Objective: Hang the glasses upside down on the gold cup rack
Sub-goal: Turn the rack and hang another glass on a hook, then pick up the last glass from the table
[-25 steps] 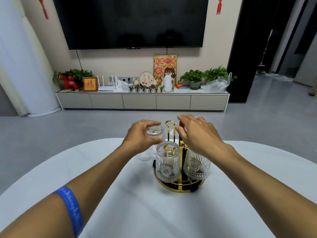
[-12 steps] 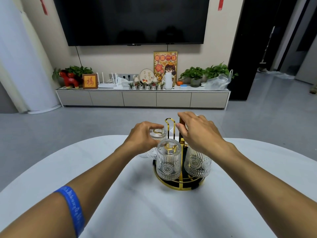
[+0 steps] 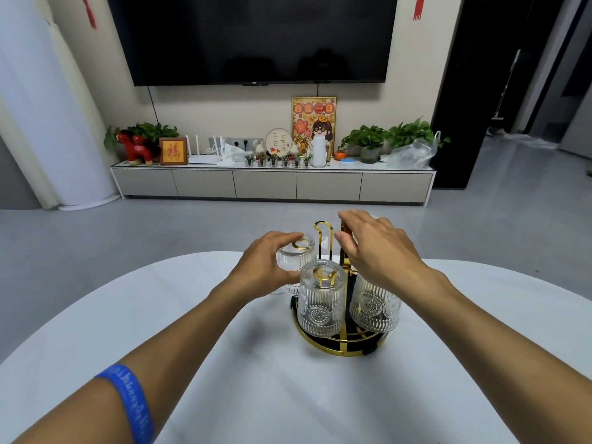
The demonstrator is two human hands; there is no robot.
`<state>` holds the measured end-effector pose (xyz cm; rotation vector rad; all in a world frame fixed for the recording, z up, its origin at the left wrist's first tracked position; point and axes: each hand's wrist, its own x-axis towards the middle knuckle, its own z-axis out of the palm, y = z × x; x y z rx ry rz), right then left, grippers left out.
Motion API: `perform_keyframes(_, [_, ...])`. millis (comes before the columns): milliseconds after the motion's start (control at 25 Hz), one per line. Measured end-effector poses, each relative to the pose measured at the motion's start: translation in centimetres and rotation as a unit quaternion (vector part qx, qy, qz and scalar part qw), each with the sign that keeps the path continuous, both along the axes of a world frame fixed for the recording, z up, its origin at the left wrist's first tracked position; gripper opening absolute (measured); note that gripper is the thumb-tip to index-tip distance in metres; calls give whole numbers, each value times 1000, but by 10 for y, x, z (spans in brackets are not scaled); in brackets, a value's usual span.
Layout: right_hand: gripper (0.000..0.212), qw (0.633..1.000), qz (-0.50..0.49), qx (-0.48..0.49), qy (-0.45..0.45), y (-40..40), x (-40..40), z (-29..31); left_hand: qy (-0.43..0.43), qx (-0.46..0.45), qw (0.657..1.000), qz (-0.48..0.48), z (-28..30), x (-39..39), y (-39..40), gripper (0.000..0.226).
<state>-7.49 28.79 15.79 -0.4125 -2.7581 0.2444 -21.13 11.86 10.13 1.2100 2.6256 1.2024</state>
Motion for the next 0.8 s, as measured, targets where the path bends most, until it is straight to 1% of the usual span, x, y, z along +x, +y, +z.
perform_keyframes(40, [49, 1000, 0, -2, 3, 0, -1, -1, -28, 20, 999, 9, -7, -3, -7, 83])
perform_keyframes(120, [48, 1000, 1, -3, 15, 0, 0, -2, -93, 84, 990, 65, -28, -9, -24, 90])
perform_keyframes(160, [48, 1000, 2, -4, 20, 1, -1, -3, -112, 97, 983, 109, -39, -14, -29, 90])
perform_keyframes(240, [47, 999, 6, -8, 31, 1, -1, -6, -154, 83, 967, 187, -58, -26, -33, 90])
perform_keyframes(280, [47, 999, 9, -8, 39, 2, -2, -8, -186, 78, 960, 195, -64, -33, -29, 93])
perform_keyframes(320, [46, 999, 11, -9, 48, 3, -2, -10, -216, 75, 957, 177, -70, -39, -24, 97])
perform_keyframes(400, [47, 998, 13, -16, 61, 4, -2, -12, -248, 59, 961, 107, -76, -49, -14, 100])
perform_keyframes(480, [49, 998, 17, -20, 65, 3, -2, -14, -265, 62, 960, 62, -84, -59, -7, 91])
perform_keyframes(560, [50, 997, 20, -19, 70, 5, -3, -16, -282, 81, 954, 60, -91, -67, 0, 78])
perform_keyframes(680, [51, 997, 20, -18, 66, 6, -3, -16, -268, 71, 957, 87, -95, -71, 10, 55])
perform_keyframes(720, [52, 998, 19, -18, 64, 6, -3, -15, -262, 71, 957, 99, -95, -71, 13, 52])
perform_keyframes(800, [51, 998, 15, -19, 63, 5, -2, -14, -253, 91, 950, 156, -94, -70, 11, 53])
